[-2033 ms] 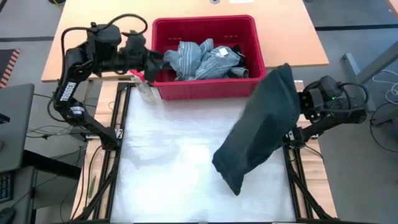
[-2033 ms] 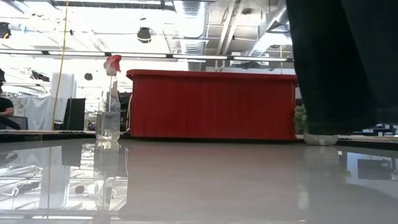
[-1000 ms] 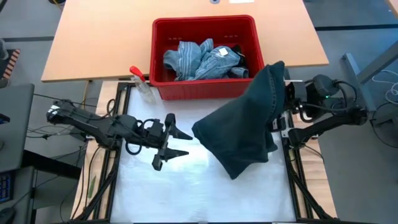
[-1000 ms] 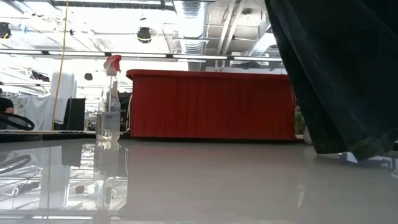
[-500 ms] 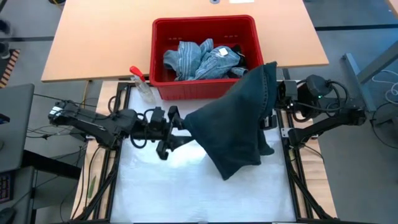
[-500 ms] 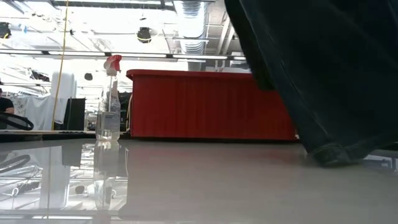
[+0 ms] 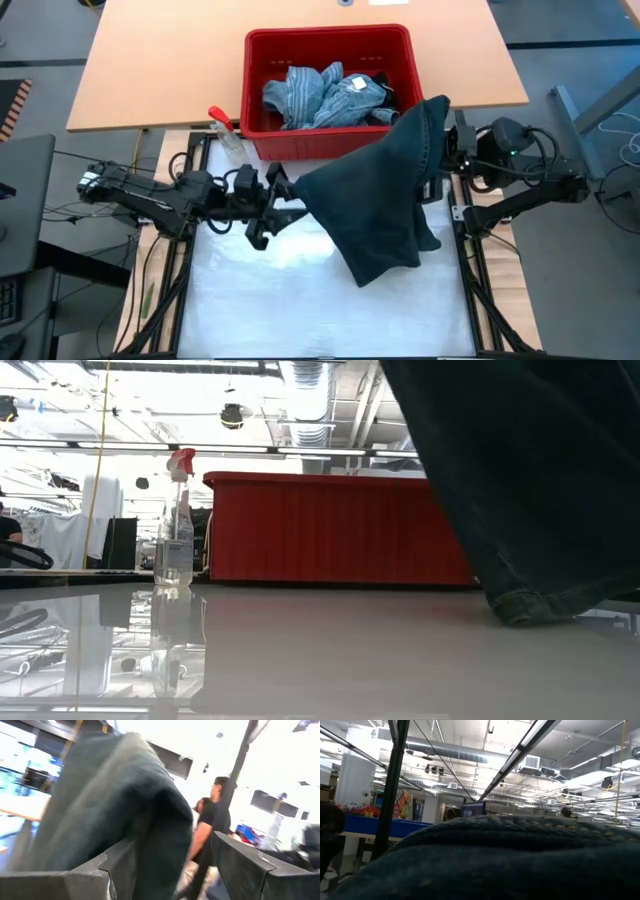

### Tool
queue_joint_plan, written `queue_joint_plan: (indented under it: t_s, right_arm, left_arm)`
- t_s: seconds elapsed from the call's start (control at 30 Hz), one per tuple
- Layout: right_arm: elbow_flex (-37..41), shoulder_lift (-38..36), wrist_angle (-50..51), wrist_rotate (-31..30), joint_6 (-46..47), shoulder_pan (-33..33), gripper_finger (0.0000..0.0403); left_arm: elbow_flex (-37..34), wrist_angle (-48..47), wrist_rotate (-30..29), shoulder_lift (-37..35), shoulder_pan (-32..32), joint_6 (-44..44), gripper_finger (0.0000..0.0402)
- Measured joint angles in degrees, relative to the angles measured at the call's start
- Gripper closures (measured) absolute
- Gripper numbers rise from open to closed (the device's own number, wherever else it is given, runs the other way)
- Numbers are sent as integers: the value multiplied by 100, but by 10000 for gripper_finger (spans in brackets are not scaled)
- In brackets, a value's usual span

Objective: Fold Laundry from Bin
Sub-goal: Fold the dark blue pants

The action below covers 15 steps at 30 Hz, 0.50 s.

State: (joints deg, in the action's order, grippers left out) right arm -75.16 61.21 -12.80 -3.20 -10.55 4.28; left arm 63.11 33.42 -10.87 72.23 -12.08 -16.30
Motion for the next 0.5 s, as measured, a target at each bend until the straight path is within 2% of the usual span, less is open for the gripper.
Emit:
queue_joint_plan:
  t_s: [0.27, 0.37, 0.5]
  right_arm:
    - [0, 0, 5, 2, 2, 6, 385]
    - [1, 1, 24, 2, -10, 6, 385]
    - [0, 83, -17, -84, -26, 6, 384]
  left_arm:
    - [160, 44, 382, 2, 378, -274, 172]
    - [404, -9, 801, 26, 488, -344, 172]
    - [879, -713, 777, 129, 501, -218, 172]
